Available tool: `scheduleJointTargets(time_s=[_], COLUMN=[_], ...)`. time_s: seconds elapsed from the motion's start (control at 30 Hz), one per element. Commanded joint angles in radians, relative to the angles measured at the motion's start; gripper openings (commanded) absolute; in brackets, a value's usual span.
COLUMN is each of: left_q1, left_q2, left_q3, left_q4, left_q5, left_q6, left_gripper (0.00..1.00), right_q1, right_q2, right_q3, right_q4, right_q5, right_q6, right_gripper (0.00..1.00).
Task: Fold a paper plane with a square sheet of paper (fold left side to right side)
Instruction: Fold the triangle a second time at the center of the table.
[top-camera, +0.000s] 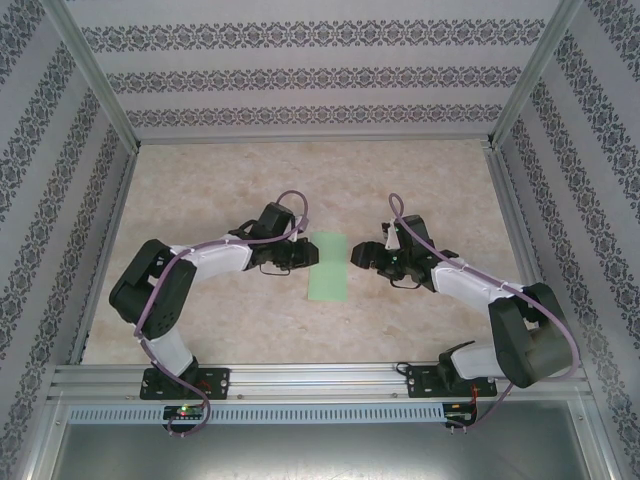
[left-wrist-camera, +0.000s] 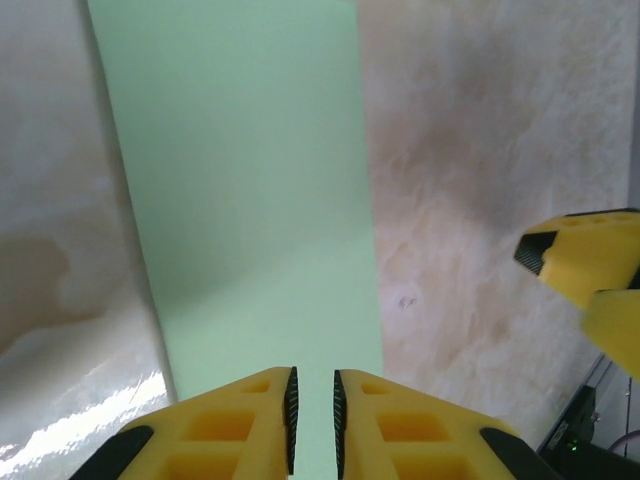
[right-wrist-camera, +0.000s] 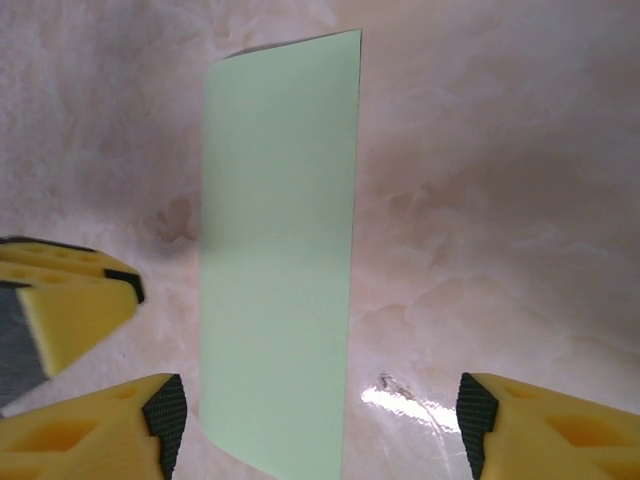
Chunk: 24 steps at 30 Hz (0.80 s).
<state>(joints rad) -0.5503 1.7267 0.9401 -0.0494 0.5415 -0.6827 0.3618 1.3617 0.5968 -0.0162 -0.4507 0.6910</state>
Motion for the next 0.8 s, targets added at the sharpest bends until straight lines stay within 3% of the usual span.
scheduleJointTargets(time_s=[0.0,0.13,0.77], left_q1=[-0.009,-0.01,-0.011], left_q2=[0.022,0.063,0.095], left_q3=[0.038,0.055,0.037], left_q4=[-0.104,-0.1,-0.114], left_q5=[-0.045,-0.022,-0.055], left_q6=[0.009,0.017,0.028], left_gripper=[0.21,0.21,0.2], right_q1=[-0.008,-0.011,0.001], right_q2=[-0.016,-0.029,0.001], right_q3=[-0.028,-0.048,-0.018], right_q4=[0.05,0.078,-0.001], right_q5=[-0.04,-0.047,-0.135], right_q6=[0.027,0.043,0.061], right_gripper=[0.83,0.98,0.97])
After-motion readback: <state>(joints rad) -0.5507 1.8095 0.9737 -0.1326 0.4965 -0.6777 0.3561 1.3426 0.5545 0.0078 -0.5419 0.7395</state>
